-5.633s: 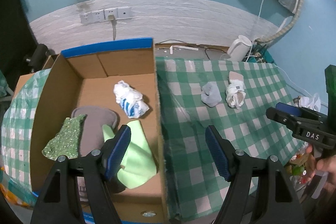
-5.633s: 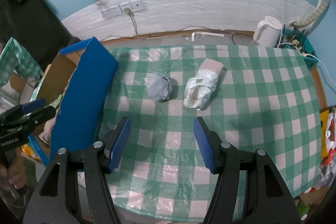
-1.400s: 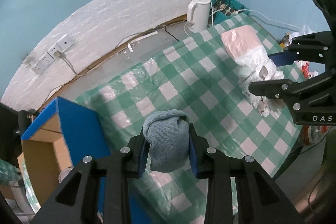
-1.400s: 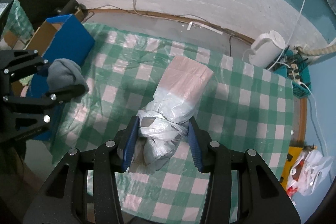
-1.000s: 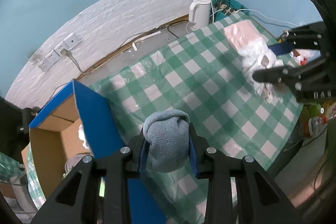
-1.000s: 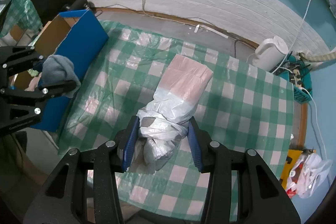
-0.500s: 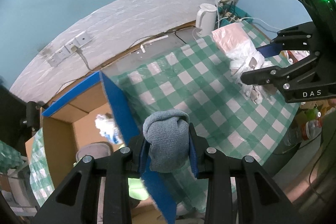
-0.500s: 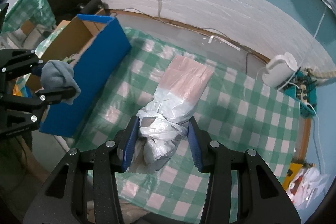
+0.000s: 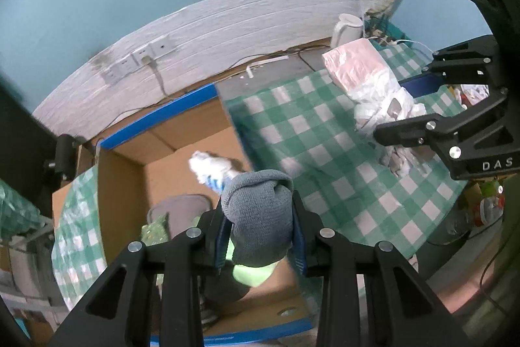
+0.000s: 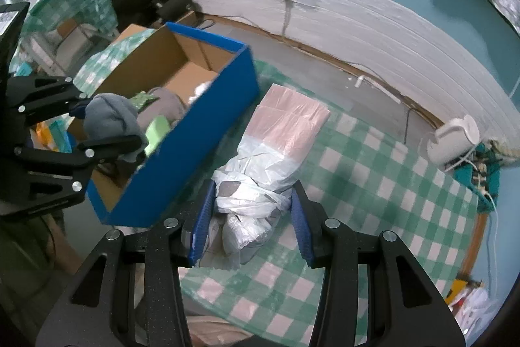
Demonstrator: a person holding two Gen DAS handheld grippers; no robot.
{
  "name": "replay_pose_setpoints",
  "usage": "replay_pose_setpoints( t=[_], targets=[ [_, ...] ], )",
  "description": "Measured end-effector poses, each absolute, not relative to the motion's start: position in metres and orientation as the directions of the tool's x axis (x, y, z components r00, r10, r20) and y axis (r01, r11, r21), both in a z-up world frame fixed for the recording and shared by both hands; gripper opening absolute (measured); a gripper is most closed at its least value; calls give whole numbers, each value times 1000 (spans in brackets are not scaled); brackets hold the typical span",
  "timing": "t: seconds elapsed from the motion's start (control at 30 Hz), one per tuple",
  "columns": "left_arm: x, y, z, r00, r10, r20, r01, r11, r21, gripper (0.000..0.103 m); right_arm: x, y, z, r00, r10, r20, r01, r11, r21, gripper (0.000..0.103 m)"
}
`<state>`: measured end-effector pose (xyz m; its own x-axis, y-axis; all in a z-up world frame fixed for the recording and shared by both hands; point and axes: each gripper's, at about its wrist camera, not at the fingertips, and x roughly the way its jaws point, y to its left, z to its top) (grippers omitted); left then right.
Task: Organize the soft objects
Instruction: 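Carry the bundle and grey sock over the box with both grippers, then open both grippers to drop the bundle and sock into the box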
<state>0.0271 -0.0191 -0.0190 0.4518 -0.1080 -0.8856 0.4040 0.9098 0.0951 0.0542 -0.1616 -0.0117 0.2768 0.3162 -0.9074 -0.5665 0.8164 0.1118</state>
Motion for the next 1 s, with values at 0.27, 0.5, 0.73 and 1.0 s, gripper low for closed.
replay_pose_setpoints(
  t=[0.27,0.5,0.73,1.0],
  targets=[
    [23,21,-17,464,-84,-882,345,934,92,33,53,-113,-9,251,318,-914,-620,778,100,45],
    [22,56,-26,455,-53,-889,293,952,93,33,53,-68,-10,225,322,-920,-664,742,97,45],
    [25,86,-37,441,-19,-897,240,966,97,33,50,-34,-21,204,302,-931,-699,711,78,45],
    [26,99,-47,414,-16,-910,224,971,85,34,53,-11,-38,179,291,-940,-730,680,71,47]
  ],
)
